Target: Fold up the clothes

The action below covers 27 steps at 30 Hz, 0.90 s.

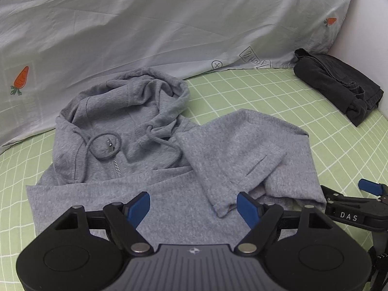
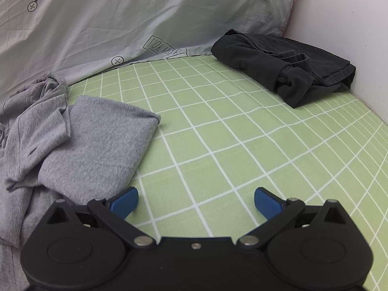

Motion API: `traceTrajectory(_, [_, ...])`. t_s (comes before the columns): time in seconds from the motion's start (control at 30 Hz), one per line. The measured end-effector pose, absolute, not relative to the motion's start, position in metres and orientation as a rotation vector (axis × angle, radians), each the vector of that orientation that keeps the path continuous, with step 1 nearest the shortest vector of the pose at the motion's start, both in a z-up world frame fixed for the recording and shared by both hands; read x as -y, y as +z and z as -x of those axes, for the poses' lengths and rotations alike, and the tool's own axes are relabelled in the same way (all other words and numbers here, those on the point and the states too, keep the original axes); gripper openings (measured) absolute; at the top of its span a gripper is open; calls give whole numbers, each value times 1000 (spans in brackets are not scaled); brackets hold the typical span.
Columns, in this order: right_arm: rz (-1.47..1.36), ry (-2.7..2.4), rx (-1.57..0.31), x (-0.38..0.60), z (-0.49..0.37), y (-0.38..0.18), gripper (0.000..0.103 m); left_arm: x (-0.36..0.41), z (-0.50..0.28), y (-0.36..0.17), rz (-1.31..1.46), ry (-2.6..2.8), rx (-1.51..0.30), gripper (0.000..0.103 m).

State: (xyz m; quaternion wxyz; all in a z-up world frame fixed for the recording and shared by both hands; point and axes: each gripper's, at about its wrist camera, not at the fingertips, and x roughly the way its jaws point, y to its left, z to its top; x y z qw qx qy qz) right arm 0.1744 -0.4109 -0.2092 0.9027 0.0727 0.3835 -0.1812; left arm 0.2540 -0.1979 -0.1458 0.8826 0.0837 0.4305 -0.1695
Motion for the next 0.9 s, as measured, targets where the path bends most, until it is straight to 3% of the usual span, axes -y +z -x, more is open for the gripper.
traceTrajectory(0.33, [-150,-363,-801,406,-179,-208,103,204,-269,-161,-74,-386,-933,4])
traceTrajectory(0.9, [-75,-295,-805,387,-179,-200,103,109,-215,-68,57,-150,-627,3])
